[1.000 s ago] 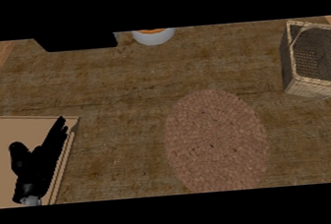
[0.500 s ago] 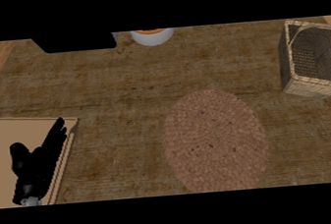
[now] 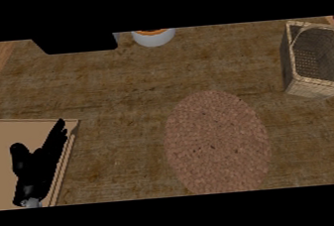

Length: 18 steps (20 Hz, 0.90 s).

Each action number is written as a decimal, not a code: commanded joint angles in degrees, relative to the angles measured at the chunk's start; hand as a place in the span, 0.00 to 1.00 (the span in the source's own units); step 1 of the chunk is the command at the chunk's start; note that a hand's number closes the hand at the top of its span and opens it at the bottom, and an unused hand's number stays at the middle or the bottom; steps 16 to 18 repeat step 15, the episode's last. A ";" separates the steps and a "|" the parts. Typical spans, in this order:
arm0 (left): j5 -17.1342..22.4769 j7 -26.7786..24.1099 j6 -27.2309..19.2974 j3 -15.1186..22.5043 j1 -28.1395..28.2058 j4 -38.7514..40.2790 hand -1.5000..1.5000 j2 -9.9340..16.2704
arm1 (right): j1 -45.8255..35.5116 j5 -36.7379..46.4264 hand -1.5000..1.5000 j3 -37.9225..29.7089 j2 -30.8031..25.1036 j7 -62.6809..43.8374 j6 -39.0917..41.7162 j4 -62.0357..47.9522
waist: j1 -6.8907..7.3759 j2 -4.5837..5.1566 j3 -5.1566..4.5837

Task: Pick the tomato from the placemat and place it in the basket

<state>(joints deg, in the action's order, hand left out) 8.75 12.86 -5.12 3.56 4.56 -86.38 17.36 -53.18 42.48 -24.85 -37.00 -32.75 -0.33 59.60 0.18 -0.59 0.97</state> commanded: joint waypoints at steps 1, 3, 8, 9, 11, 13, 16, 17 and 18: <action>-0.95 1.67 0.38 2.74 3.20 5.94 0.50 -2.42 | -0.50 -0.55 0.00 -0.81 -0.56 0.87 -1.65 -0.42 | 0.10 0.81 -1.00; 0.64 2.24 1.56 1.10 3.84 5.25 0.50 -1.30 | 0.56 -2.62 0.00 -3.93 -3.21 2.32 -1.46 -0.64 | -0.18 0.72 -0.96; -1.92 1.48 -0.12 2.88 6.44 3.38 0.50 -2.70 | -1.07 -4.57 0.00 -7.20 -5.20 -2.36 -1.93 2.08 | -0.40 0.40 -0.99; -0.38 1.05 0.82 0.20 3.07 7.20 0.50 -1.79 | 0.83 -6.91 0.00 -9.30 -5.30 -0.29 -1.79 2.54 | -1.29 0.54 -0.99; -0.98 0.65 0.30 0.99 3.93 6.16 0.50 -2.78 | 1.25 -5.79 0.00 -9.99 -8.11 -1.78 -1.61 1.89 | -1.00 0.59 -1.00; -0.37 1.95 1.24 0.36 4.40 5.04 0.50 -1.60 | 5.48 -6.43 0.00 -11.53 -8.35 -1.57 -1.66 4.37 | -1.50 0.40 -0.98; -0.92 1.13 -0.20 0.45 4.95 5.16 0.50 -3.03 | 8.19 -9.51 0.00 -15.14 -10.44 -1.15 0.94 5.83 | -2.12 0.29 -0.96; -0.92 1.13 -0.20 0.45 4.95 5.16 0.50 -3.03 | 8.19 -9.51 0.00 -15.14 -10.44 -1.15 0.94 5.83 | -2.12 0.29 -0.96; -0.92 1.13 -0.20 0.45 4.95 5.16 0.50 -3.03 | 8.19 -9.51 0.00 -15.14 -10.44 -1.15 0.94 5.83 | -2.12 0.29 -0.96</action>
